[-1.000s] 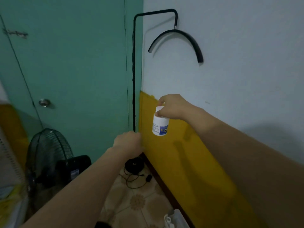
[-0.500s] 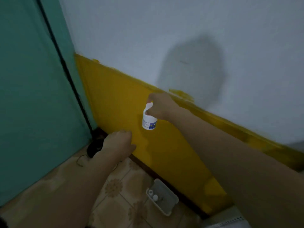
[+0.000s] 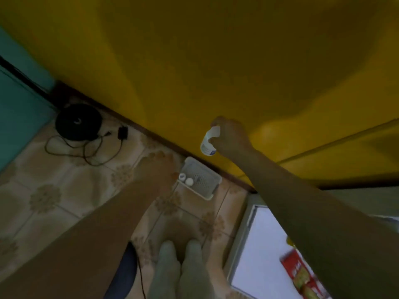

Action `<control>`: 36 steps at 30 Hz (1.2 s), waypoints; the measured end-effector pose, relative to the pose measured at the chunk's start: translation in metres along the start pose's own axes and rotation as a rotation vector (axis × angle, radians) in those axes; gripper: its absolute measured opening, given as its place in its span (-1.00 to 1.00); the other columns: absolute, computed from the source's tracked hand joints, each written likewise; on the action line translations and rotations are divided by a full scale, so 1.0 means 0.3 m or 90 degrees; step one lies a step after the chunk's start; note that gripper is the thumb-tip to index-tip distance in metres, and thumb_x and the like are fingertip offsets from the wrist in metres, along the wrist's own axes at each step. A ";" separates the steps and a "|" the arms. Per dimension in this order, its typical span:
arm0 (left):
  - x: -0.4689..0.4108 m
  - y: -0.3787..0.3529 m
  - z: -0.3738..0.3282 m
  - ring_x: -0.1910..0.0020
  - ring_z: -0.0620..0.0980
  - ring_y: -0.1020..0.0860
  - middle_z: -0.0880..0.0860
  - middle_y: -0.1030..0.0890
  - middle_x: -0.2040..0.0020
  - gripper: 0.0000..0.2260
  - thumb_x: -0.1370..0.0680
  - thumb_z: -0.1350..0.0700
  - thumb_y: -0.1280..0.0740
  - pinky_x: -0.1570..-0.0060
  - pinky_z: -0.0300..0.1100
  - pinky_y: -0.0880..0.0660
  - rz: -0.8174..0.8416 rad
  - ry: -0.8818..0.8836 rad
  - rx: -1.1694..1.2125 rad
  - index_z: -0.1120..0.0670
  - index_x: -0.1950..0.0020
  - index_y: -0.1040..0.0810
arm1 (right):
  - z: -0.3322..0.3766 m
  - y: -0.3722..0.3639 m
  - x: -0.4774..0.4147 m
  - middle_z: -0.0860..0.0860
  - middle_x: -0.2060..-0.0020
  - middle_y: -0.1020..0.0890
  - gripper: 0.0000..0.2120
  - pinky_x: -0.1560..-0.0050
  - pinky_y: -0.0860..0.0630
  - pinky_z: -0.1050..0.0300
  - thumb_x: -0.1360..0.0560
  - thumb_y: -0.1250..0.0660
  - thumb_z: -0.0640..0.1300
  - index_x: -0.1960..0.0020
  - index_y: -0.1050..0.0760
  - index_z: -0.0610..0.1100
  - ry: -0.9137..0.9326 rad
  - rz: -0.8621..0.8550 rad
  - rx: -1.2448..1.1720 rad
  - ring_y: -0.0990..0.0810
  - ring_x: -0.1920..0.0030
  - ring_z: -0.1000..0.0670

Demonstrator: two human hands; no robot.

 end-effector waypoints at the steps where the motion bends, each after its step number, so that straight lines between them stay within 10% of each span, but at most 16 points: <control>1: -0.037 -0.070 -0.001 -0.14 0.09 -0.47 0.12 -0.44 -0.20 -0.61 -0.62 -0.10 -0.11 -0.02 -0.12 -0.42 0.016 -0.004 -0.010 0.13 -0.32 -0.32 | -0.051 -0.081 -0.032 -0.20 -0.27 -0.45 -0.64 -0.06 -0.44 0.01 -0.55 -0.28 -0.24 -0.33 -0.38 -0.18 -0.012 0.009 -0.001 -0.44 -0.23 -0.21; 19: -0.586 -1.350 0.017 -0.21 0.15 -0.43 0.15 -0.45 -0.22 -0.62 -0.57 -0.09 -0.18 -0.16 -0.01 -0.40 0.164 -0.039 0.024 0.14 -0.26 -0.37 | -0.776 -1.474 -0.510 -0.19 -0.24 -0.46 -0.60 -0.24 -0.38 -0.08 -0.52 -0.30 -0.19 -0.35 -0.37 -0.14 -0.149 0.015 -0.015 -0.42 -0.27 -0.21; 36: -0.669 -1.514 0.028 -0.23 0.15 -0.41 0.15 -0.42 -0.26 -0.61 -0.58 -0.06 -0.17 -0.13 -0.01 -0.39 0.171 -0.048 0.038 0.14 -0.32 -0.35 | -0.839 -1.692 -0.563 -0.22 -0.36 -0.27 -0.47 -0.32 -0.27 -0.05 -0.56 -0.27 -0.15 -0.48 -0.18 -0.10 -0.132 0.073 0.058 -0.25 -0.36 -0.24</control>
Point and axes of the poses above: each hand's wrist, its own x-axis away from the middle knuckle, its own y-axis out of the back of the hand, z = x × y, the point moved 4 cm from there along -x, towards the middle knuckle
